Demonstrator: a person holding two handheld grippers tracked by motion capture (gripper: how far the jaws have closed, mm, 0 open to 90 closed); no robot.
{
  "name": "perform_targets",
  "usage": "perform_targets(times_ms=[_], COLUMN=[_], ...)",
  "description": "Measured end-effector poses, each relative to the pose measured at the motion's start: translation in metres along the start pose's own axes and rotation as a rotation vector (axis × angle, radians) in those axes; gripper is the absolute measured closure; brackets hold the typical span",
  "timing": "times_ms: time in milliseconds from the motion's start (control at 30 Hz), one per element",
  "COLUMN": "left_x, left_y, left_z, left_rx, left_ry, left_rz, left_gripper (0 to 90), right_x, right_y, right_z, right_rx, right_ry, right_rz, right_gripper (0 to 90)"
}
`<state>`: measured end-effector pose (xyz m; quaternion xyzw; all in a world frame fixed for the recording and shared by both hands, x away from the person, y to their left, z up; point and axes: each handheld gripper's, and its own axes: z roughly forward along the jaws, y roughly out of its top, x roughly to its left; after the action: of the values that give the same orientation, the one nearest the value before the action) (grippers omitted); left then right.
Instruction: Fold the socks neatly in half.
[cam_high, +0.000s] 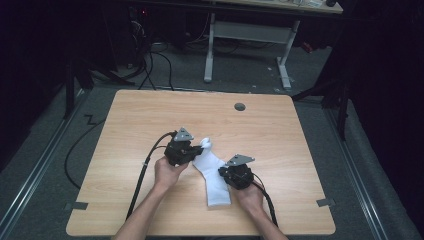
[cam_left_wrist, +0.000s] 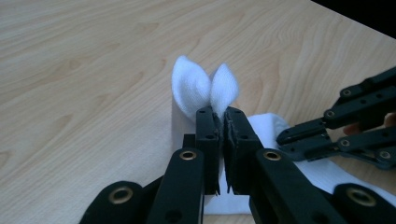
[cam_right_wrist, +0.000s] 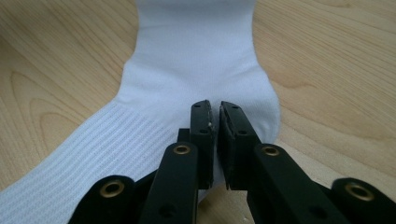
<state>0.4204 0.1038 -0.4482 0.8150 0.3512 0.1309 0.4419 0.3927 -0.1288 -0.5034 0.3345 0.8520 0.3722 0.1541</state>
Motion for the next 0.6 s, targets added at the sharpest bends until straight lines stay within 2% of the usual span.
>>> perform_targets(times_ms=[167, 467, 600], left_x=[-0.010, -0.021, -0.025], left_y=[-0.007, -0.022, -0.031], left_z=[0.004, 0.017, 0.026], left_rx=[0.028, 0.078, 0.113], left_ry=[-0.016, -0.052, -0.052], left_rz=[0.029, 0.034, 0.045], left_gripper=[85.2, 84.8, 84.5], right_x=[0.000, 0.001, 0.001], right_y=[0.000, 0.000, 0.001], right_z=[0.000, 0.001, 0.001], right_rx=[-0.003, -0.003, -0.004], right_ry=[-0.002, -0.003, -0.004], right_rz=[-0.001, 0.001, 0.003], right_gripper=[83.8, 83.5, 83.0])
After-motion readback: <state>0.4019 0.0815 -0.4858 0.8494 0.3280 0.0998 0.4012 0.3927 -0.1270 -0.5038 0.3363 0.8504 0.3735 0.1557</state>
